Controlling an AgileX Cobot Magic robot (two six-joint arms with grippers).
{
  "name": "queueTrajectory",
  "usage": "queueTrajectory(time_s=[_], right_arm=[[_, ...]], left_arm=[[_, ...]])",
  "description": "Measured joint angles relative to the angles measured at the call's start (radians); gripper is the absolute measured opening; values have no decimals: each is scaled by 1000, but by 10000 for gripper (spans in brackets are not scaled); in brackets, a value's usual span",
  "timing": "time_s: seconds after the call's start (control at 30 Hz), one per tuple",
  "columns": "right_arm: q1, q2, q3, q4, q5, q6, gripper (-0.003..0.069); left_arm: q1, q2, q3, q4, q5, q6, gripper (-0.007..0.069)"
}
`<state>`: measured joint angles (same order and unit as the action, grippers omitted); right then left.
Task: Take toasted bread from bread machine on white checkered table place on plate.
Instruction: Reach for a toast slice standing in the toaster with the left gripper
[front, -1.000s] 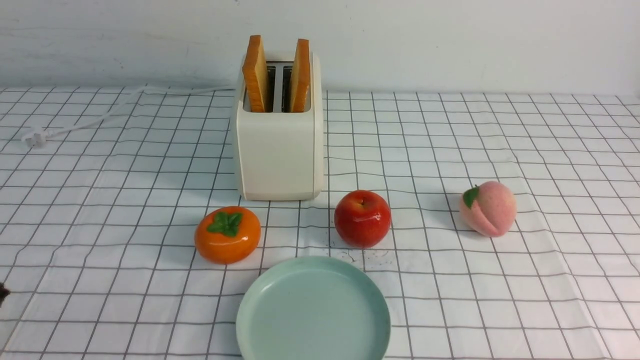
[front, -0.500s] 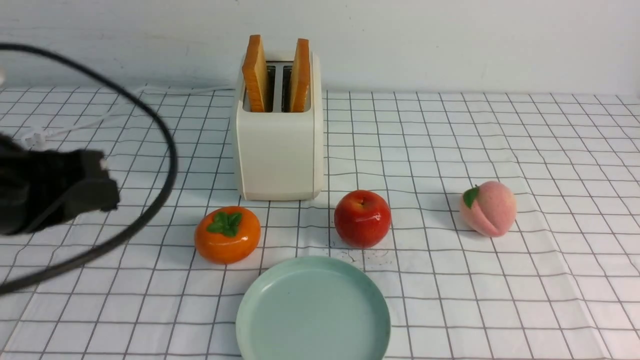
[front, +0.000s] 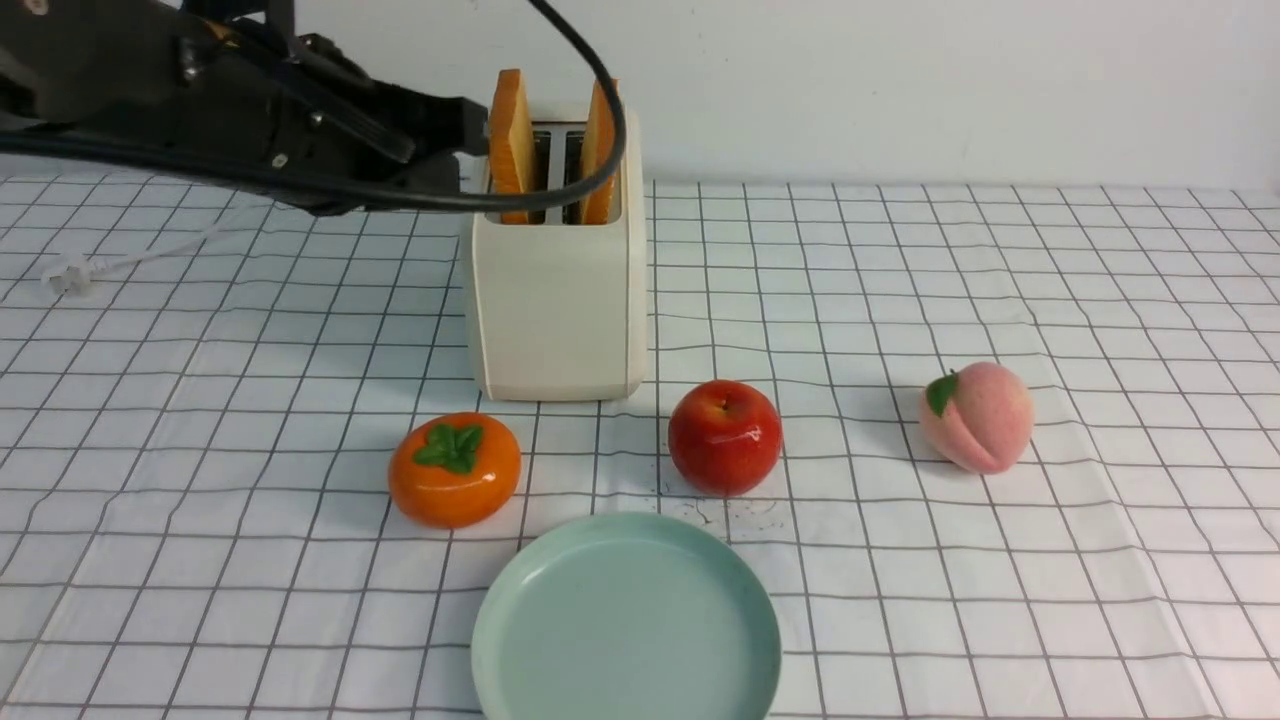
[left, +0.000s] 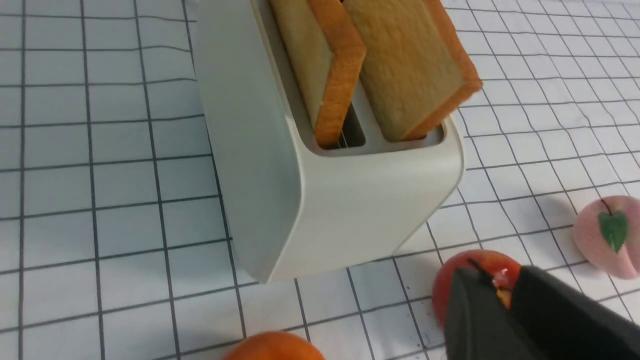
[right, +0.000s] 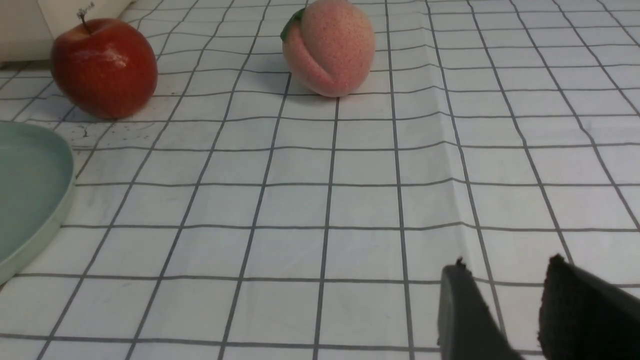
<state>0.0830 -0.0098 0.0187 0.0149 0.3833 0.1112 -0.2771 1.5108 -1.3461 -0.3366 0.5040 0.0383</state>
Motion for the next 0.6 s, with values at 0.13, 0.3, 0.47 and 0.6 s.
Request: queueTrajectory(time_s=[0.13,0.3,0.47,0.6], right_arm=[[0,0,0,0,0,0,239],[0,0,0,0,0,0,239],[0,0,0,0,0,0,239],[0,0,8,-15,-75,9,239]], left_arm=[[-5,13,-1,2,-19,0,255],[-6,13,-2,2,-35,0,304],[-6,13,-3,2,-35,0,306],[-6,13,-3,2,-59,20,307]])
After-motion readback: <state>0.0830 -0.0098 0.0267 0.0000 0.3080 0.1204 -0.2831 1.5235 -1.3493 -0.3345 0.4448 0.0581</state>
